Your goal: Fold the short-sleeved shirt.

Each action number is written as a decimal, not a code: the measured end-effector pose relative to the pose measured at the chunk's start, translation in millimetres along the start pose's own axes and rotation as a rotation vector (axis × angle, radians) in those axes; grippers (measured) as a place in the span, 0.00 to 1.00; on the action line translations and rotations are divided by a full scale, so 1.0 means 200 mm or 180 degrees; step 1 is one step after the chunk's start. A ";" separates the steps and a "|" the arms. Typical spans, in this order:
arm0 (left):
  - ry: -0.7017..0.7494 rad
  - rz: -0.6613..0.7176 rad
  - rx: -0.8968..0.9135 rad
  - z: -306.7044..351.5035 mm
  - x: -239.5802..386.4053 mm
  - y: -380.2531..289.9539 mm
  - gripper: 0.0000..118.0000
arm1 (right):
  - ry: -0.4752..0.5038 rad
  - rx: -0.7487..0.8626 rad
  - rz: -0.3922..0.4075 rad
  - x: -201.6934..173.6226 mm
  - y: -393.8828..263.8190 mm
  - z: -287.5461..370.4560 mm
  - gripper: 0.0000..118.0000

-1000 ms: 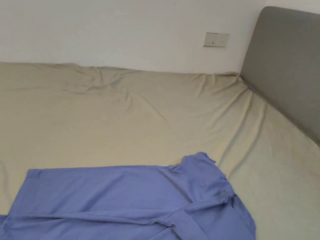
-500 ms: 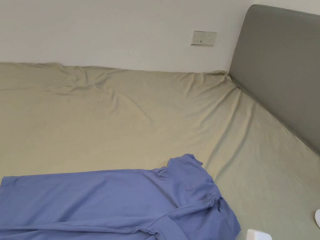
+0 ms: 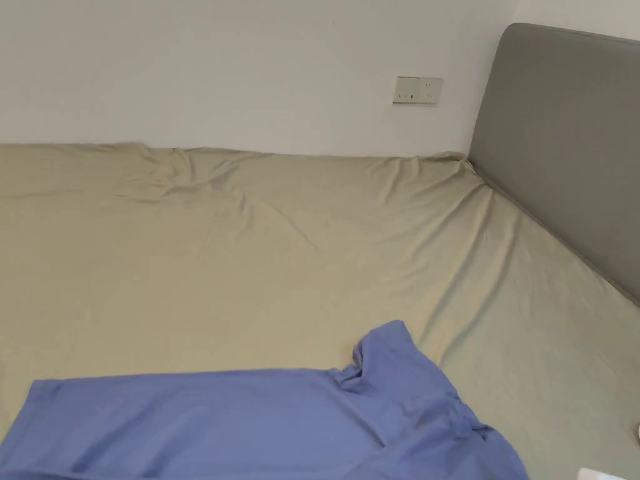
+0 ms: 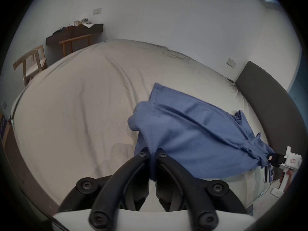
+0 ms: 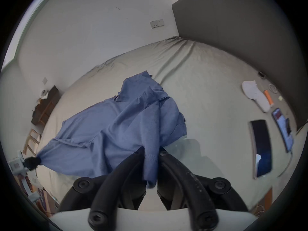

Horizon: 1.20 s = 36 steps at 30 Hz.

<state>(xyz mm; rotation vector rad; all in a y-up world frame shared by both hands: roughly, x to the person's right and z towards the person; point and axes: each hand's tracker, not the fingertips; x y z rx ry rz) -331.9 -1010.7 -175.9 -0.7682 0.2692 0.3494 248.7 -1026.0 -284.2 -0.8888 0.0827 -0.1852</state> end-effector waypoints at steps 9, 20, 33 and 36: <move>0.0299 0.0244 -0.0718 0.06 -0.13 -0.48 0.04 | -0.0246 -0.0554 -0.0387 0.09 -0.46 0.12 0.11; 0.0203 0.0419 -0.0441 0.19 -0.20 -0.42 0.57 | -0.0233 -0.0054 -0.0482 0.09 -0.40 0.29 0.56; -0.0068 -0.0108 0.0474 -0.04 -0.04 0.21 0.00 | 0.0311 0.0278 -0.0366 -0.10 -0.16 0.39 0.01; -0.0223 -0.0118 0.0451 -0.32 -0.02 0.36 0.00 | 0.0255 0.0196 -0.0356 -0.13 -0.15 0.32 0.01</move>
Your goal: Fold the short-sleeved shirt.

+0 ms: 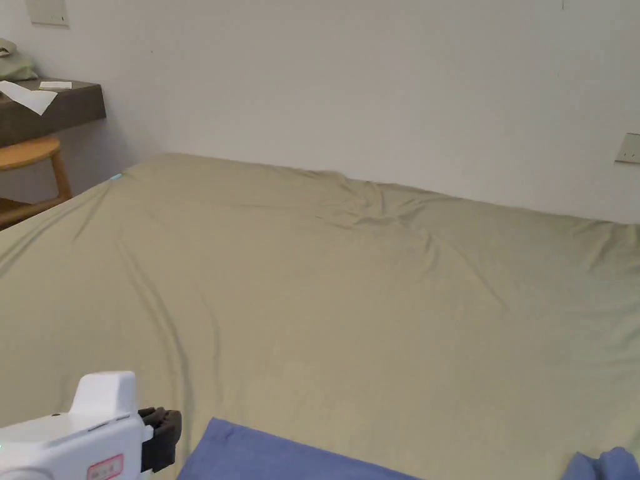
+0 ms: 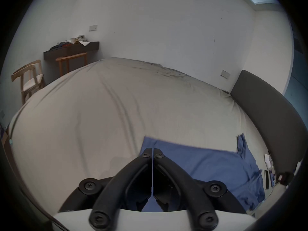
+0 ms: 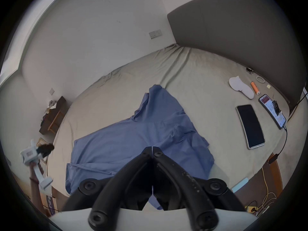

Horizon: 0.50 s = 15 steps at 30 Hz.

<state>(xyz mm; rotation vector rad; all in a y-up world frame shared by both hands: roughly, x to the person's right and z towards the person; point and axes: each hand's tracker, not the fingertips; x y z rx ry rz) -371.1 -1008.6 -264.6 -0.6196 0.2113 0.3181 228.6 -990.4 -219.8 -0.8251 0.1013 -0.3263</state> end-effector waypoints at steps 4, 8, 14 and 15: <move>-0.0304 0.0434 -0.0376 -0.37 -0.03 0.08 0.00 | -0.0140 -0.0098 0.0023 -0.04 0.02 -0.04 0.01; -0.0152 0.0000 -0.0503 -0.54 -0.01 0.09 0.21 | -0.0191 -0.0081 -0.0102 -0.01 0.05 -0.04 0.01; -0.0183 -0.0181 -0.1049 -0.68 -0.02 0.00 0.66 | -0.0277 -0.0088 -0.0004 -0.03 0.10 -0.07 0.01; -0.0140 -0.0163 -0.1133 -0.70 -0.02 -0.01 0.62 | -0.0259 -0.0098 0.0011 -0.03 0.10 -0.08 0.01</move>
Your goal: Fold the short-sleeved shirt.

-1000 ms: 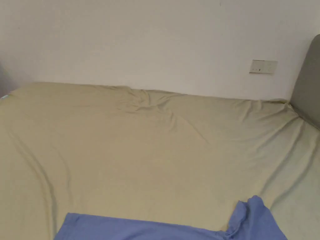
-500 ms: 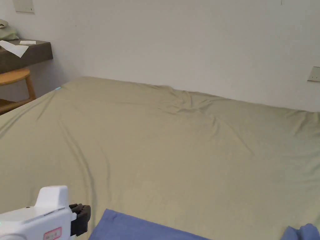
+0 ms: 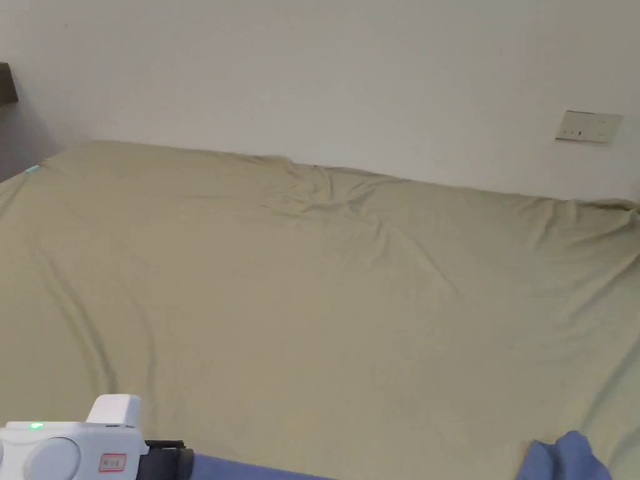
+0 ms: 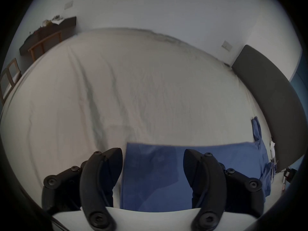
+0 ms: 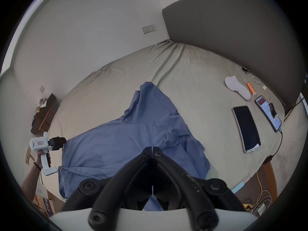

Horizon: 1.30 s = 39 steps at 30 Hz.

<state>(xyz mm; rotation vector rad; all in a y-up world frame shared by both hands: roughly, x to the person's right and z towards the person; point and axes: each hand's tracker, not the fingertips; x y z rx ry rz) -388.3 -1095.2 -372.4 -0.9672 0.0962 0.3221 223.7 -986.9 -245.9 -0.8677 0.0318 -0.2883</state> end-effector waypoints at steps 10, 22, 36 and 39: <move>0.0360 -0.0012 0.0127 0.00 0.06 -0.08 0.03 | -0.0024 0.0020 0.0349 -0.06 0.19 -0.18 0.17; 0.0606 -0.0231 0.0109 -0.03 0.15 -0.07 0.03 | -0.0247 -0.0277 0.0126 0.12 0.55 -0.98 0.62; 0.0480 -0.0170 0.0028 0.13 0.21 -0.03 0.02 | -0.0150 -0.0339 0.0397 0.12 0.68 -0.87 0.01; 0.0318 0.0059 0.0336 0.37 0.17 -0.10 0.02 | 0.0063 -0.0113 0.0283 0.14 0.59 -0.66 0.01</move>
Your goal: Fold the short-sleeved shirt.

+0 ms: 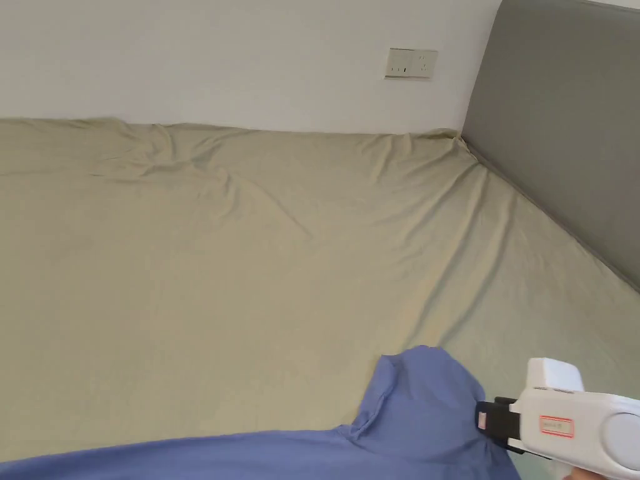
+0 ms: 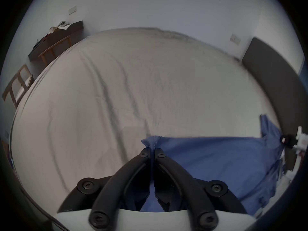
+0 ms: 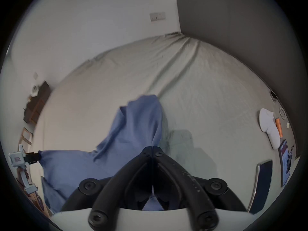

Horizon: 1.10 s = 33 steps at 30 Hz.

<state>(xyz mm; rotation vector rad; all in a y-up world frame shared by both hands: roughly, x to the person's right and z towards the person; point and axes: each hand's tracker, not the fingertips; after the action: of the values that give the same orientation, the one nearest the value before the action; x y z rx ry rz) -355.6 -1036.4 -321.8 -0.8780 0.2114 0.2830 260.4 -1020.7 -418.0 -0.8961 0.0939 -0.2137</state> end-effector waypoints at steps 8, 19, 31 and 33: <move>-0.0067 0.0235 0.0319 0.58 -0.21 -0.31 0.02 | 0.0081 0.0344 -0.0071 0.08 -0.36 0.57 0.01; 0.0087 0.0588 -0.0137 0.73 -0.25 -0.87 0.02 | -0.0401 -0.0115 -0.0298 0.17 -0.92 0.67 0.01; 0.0258 0.0602 -0.0219 0.48 -0.32 -0.97 0.45 | -0.0776 -0.0301 -0.0409 0.22 -1.06 0.53 0.60; 0.0356 0.0817 -0.0326 0.54 -0.34 -0.95 0.52 | -0.0649 -0.0159 -0.0575 0.23 -1.02 0.61 0.60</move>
<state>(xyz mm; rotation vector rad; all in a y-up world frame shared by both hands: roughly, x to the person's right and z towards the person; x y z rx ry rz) -350.9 -1078.7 -96.5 -0.9700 0.4178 0.4875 296.0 -1061.1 -181.7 -0.9721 -0.1723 -0.2875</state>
